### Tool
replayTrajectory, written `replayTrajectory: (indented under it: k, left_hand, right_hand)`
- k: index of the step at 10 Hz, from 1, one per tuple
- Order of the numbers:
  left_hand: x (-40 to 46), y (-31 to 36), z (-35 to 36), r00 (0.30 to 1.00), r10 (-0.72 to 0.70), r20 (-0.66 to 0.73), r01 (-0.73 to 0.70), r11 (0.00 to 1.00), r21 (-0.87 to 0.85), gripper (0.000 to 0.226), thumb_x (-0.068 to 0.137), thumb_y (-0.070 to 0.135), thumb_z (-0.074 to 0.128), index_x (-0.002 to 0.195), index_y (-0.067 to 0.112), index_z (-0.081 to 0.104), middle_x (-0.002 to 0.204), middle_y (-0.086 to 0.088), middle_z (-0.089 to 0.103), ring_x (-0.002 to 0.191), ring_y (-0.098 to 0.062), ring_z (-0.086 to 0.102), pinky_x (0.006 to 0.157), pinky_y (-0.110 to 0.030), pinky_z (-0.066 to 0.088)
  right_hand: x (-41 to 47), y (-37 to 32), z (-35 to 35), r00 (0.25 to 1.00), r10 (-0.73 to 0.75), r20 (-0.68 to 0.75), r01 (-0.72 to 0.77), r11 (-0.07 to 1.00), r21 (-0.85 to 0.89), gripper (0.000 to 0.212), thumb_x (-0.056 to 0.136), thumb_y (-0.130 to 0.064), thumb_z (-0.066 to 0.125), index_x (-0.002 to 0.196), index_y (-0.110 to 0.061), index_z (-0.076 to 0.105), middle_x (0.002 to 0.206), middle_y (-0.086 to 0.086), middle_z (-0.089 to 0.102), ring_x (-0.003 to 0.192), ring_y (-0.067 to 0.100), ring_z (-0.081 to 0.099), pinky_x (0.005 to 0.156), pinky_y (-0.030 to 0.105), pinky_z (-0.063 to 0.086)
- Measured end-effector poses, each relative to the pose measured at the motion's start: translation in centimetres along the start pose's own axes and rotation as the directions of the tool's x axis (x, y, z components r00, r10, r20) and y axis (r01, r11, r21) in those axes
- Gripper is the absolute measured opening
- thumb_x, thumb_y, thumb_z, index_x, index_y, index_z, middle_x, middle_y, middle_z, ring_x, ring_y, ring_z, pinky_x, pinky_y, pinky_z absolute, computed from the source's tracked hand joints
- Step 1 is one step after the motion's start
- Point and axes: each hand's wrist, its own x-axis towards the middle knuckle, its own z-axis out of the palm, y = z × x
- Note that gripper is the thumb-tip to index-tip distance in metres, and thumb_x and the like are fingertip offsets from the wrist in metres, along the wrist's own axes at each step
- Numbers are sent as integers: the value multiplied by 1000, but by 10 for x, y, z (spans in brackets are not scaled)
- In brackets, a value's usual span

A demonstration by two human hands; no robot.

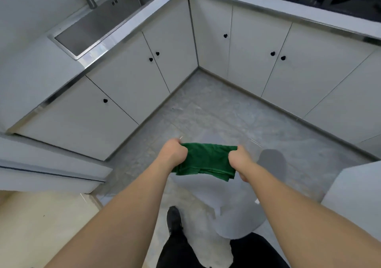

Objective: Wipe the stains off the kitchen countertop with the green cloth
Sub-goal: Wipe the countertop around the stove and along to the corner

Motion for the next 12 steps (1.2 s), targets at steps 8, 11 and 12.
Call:
replayTrajectory:
  k: [8,11,12]
  left_hand:
    - [301,-117,205,957,124,262,-139,990,38,17,91,6,51,104,8,61,98,-12,66,87,-27,62,66,-28,47]
    - [318,-120,223,974,97,206,-102,995,15,40,91,12,47,131,11,52,127,-10,56,114,-30,55,99,-40,47]
    - [302,-111,214,980,93,177,-98,995,18,45,95,18,46,140,11,47,140,-14,47,124,-31,50,106,-43,42]
  right_hand:
    - [271,158,123,919,279,-280,-270,960,70,44,89,0,39,131,-12,43,96,8,52,81,23,51,67,33,43]
    - [284,172,125,901,236,-363,-226,972,68,58,84,-3,43,141,-10,39,134,12,49,102,28,54,73,32,43]
    - [260,159,116,916,201,-347,-207,978,19,56,88,-6,42,144,-10,35,142,10,42,105,27,53,75,33,45]
